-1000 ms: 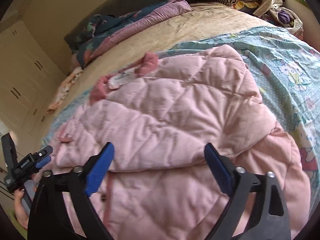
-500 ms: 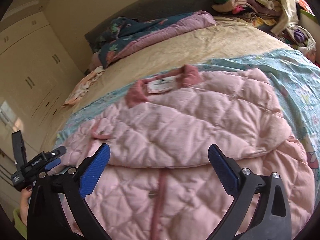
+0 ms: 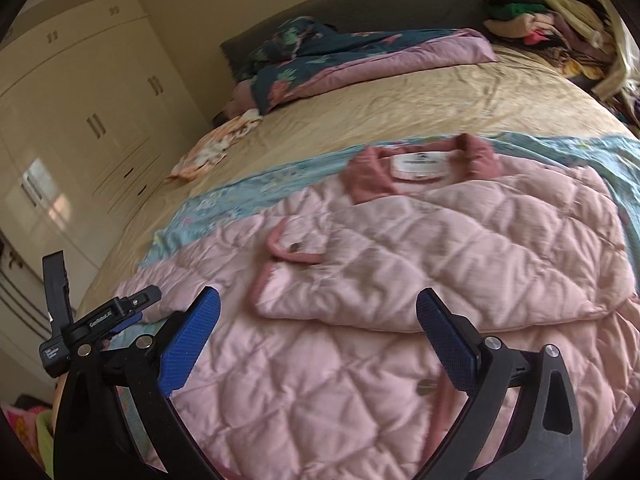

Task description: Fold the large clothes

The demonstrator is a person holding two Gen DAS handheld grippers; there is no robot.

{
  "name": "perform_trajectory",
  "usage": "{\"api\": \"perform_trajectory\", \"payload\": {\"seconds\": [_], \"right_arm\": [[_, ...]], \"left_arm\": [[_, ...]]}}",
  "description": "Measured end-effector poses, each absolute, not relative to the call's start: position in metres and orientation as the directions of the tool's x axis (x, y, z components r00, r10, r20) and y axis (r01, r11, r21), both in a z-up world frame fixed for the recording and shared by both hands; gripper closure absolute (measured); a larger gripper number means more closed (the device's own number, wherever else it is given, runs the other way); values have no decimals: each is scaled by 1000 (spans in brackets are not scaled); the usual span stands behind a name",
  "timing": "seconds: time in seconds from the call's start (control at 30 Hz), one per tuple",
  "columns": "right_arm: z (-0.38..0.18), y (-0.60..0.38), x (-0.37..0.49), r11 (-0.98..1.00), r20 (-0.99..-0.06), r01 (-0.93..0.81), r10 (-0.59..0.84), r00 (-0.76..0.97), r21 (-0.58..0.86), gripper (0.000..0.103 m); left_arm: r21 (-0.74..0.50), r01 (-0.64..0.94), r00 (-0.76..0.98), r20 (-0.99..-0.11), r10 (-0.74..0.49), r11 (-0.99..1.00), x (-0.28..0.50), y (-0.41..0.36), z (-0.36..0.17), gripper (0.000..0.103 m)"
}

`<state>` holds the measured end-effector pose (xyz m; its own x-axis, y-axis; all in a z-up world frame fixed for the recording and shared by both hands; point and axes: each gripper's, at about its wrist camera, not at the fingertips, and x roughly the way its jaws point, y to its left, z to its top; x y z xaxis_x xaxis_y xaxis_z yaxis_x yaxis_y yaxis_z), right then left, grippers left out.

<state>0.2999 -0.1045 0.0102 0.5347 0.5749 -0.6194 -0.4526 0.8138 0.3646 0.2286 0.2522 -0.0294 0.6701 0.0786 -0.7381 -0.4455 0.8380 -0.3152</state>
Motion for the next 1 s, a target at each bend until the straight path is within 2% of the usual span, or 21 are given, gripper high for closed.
{"api": "perform_trajectory", "payload": {"seconds": [0.47, 1.0], "right_arm": [[9, -12, 282, 759, -660, -583, 600, 452, 291, 5], [-9, 60, 264, 680, -695, -679, 630, 346, 278, 5]], "left_arm": [[-345, -561, 654, -742, 147, 753, 189, 314, -48, 9], [-337, -660, 611, -761, 219, 671, 164, 375, -71, 9]]}}
